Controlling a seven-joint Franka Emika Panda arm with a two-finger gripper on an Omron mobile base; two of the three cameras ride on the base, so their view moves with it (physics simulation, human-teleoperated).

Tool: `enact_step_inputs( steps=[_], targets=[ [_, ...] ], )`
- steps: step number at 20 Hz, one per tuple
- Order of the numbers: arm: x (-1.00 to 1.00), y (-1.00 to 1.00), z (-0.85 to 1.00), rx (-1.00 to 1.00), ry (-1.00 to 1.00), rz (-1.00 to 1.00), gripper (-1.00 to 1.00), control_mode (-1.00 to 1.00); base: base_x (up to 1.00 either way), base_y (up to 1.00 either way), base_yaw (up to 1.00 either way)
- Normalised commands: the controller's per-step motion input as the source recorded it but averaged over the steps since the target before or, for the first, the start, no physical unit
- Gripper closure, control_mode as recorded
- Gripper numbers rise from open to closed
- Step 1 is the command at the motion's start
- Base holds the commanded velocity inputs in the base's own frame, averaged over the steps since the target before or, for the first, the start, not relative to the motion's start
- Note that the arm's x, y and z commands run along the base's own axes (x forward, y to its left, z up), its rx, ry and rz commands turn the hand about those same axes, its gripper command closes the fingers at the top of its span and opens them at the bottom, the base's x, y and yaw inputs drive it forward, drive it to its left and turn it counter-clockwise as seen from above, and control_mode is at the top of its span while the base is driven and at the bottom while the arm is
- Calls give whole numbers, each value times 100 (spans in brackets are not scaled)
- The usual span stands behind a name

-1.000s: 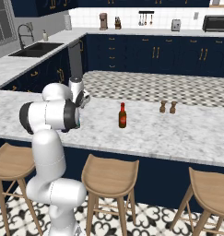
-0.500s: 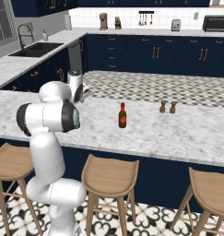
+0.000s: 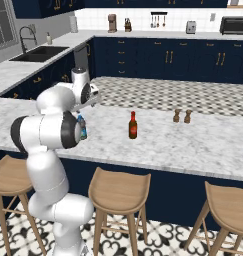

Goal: Move the plastic bottles in the middle to the plastics group, and the glass bottles in the middle to the glass group.

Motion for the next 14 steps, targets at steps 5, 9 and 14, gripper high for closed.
enact_step_inputs(
  steps=[5, 9, 14],
  targets=[
    [-52, -33, 1, 0, 0, -32, -100, -100, 0, 0, 0],
    [-47, -38, 5, 0, 0, -33, -100, -100, 0, 0, 0],
    [-37, -45, 18, 0, 0, -26, -100, -100, 0, 0, 0]
  ],
)
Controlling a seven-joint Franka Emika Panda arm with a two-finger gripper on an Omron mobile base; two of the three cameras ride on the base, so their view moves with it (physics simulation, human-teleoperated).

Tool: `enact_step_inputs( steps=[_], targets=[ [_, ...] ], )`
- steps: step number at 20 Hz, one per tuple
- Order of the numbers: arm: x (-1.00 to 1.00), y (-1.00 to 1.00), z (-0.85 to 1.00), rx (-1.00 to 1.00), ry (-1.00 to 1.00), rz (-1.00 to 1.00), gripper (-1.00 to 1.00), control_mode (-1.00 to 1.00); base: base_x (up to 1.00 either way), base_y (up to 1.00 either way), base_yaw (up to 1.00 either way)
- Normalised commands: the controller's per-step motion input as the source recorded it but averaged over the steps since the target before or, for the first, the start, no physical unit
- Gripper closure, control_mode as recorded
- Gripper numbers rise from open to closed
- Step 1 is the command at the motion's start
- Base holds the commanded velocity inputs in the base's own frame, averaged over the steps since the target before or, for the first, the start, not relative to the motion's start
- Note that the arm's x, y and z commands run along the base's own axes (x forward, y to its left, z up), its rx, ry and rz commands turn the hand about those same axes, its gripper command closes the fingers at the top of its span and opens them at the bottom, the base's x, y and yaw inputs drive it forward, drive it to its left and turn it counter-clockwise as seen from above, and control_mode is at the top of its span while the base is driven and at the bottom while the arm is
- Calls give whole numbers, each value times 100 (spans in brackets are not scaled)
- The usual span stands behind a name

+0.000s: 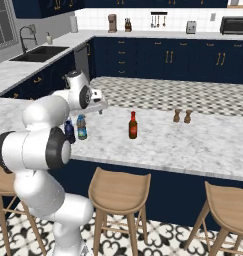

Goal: Move the plastic bottles in the middle to the plastics group, and the glass bottles in the middle to the glass group.

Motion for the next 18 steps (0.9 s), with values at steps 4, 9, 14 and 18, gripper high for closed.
enact_step_inputs(
  steps=[4, 9, 14, 18],
  targets=[
    [-30, -57, 30, 3, 0, -16, -100, -100, 0, 0, 0],
    [-17, -67, 28, 6, 0, -9, -100, -100, 0, 0, 0],
    [-14, -69, 12, 10, 0, -4, -100, -100, 0, 0, 0],
    [-10, -53, 0, 10, -3, 0, -100, -100, 0, 0, 0]
  ],
)
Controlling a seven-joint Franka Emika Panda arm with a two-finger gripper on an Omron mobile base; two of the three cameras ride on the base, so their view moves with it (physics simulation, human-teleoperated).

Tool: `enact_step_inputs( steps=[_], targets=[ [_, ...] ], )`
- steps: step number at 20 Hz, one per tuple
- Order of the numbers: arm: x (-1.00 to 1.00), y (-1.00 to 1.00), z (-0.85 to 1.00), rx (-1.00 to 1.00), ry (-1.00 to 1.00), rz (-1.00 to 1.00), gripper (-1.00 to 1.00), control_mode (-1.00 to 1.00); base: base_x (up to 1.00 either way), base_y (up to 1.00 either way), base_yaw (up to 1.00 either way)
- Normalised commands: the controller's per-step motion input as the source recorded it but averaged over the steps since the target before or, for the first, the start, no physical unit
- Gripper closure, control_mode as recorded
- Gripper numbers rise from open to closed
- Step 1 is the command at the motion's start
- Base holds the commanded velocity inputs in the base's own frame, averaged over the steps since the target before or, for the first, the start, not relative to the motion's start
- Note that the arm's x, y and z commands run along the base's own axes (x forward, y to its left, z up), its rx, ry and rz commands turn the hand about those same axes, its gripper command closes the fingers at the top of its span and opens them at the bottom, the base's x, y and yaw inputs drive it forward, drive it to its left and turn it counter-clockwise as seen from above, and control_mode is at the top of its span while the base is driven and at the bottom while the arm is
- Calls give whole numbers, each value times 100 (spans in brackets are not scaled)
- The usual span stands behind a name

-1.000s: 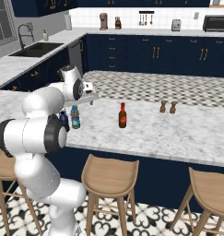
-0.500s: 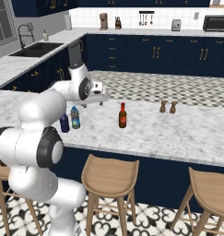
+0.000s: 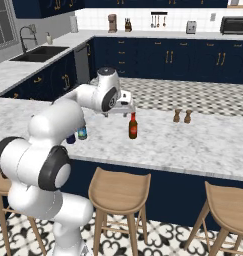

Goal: Move the plastic bottles in the middle to the plastics group, and the glass bottles in the middle to the glass group.

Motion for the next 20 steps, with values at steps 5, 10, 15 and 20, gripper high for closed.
enact_step_inputs(
  steps=[5, 10, 15, 20],
  targets=[
    [-1, -2, -11, 0, -6, -5, -100, -100, 0, 0, 0],
    [6, 0, -39, 1, -19, -7, -100, -100, 0, 0, 0],
    [43, 0, -34, 1, -16, -10, -100, -100, 0, 0, 0],
    [30, -2, -3, 0, -7, -8, -100, -100, 0, 0, 0]
  ],
)
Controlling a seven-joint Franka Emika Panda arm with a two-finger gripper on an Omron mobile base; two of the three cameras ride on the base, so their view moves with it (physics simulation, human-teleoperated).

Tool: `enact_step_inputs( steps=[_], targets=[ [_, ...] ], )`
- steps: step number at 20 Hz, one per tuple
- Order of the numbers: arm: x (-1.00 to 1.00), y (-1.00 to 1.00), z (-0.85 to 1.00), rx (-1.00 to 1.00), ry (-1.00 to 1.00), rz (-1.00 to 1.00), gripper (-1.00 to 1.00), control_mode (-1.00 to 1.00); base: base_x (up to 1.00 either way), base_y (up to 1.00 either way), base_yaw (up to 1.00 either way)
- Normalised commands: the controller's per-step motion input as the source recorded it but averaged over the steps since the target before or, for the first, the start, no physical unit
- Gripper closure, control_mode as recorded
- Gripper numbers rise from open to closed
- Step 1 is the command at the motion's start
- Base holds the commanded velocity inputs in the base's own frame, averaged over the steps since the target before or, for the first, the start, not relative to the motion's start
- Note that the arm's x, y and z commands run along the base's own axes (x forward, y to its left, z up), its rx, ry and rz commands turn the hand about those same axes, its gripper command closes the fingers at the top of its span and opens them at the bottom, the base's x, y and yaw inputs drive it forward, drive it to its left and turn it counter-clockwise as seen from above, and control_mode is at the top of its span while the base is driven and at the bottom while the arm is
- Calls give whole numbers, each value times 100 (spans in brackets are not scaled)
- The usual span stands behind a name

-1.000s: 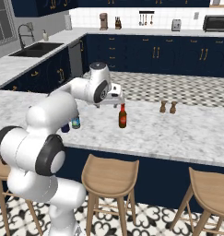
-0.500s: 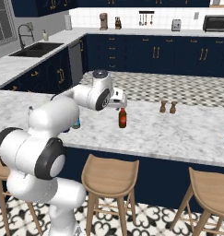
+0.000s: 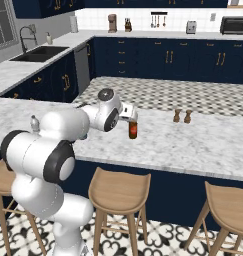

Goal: Move the plastic bottles in the middle to the plastics group, and the glass bottles in the middle to the glass group.

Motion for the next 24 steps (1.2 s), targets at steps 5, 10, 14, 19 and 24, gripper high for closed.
enact_step_inputs(
  steps=[5, 10, 14, 19, 24],
  targets=[
    [0, -17, 0, 0, 0, -5, -100, -100, 0, 0, 0],
    [9, -14, 1, 0, 0, 0, -100, -100, 0, 0, 0],
    [1, -13, 16, 0, 1, 0, -100, -100, 0, 0, 0],
    [7, 0, 0, 0, 4, 0, -100, -100, 0, 0, 0],
    [17, 1, 0, 0, 1, 0, -100, -100, 0, 0, 0]
  ],
)
